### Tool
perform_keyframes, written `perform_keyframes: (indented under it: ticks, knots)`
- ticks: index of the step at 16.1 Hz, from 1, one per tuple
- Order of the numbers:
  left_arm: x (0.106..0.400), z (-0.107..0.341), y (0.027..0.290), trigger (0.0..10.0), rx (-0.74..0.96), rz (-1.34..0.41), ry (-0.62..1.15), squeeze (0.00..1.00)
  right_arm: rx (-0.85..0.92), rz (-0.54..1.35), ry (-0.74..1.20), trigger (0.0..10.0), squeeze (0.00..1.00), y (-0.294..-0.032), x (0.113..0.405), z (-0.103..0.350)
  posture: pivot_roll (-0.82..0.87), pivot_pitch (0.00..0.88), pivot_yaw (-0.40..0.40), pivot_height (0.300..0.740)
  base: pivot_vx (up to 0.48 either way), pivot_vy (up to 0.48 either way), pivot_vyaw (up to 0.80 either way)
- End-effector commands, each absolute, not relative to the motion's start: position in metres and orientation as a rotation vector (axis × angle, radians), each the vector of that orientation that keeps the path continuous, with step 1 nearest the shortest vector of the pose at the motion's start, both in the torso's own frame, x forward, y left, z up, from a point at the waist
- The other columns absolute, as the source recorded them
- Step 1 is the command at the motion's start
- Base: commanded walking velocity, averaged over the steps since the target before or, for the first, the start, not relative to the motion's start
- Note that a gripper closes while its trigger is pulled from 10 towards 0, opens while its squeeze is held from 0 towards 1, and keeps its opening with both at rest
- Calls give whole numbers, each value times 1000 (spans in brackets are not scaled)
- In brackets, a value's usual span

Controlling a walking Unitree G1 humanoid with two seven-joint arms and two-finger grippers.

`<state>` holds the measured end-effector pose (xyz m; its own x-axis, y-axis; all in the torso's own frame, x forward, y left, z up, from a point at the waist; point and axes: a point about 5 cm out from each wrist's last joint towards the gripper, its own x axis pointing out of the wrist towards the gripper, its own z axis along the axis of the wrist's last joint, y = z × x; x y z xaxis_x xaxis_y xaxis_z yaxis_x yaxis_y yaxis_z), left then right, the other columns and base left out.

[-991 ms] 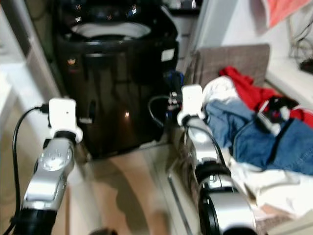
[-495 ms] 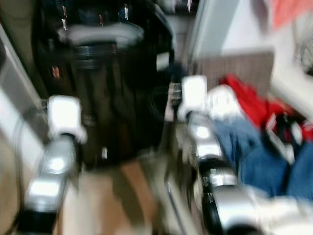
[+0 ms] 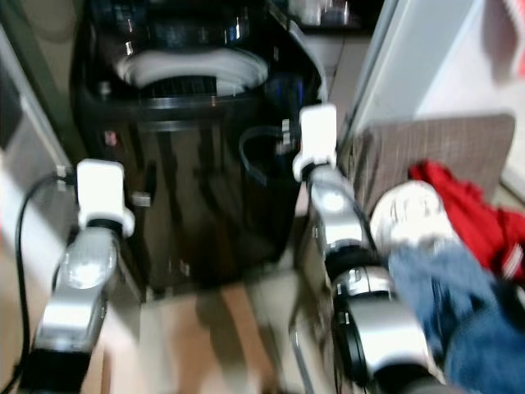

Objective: Clothes washing

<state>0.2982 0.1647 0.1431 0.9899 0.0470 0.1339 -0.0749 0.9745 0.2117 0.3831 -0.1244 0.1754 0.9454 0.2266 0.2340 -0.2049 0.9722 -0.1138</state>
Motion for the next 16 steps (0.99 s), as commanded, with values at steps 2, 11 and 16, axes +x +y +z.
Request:
perform_keyframes:
  ticks: [2,11,16]
  knots:
    - [300,150,158,10000,227,51,-173,0,-115,201,-302,10000,0,-131,387,191,17,0,-46,740,480,0,234]
    - [302,199,144,10000,278,-119,-375,0,-171,177,-417,10000,0,-139,407,258,31,0,-53,740,480,0,0]
    - [298,220,140,10000,308,-195,-422,0,-156,153,-300,10000,0,-144,420,273,62,0,-62,740,480,0,0]
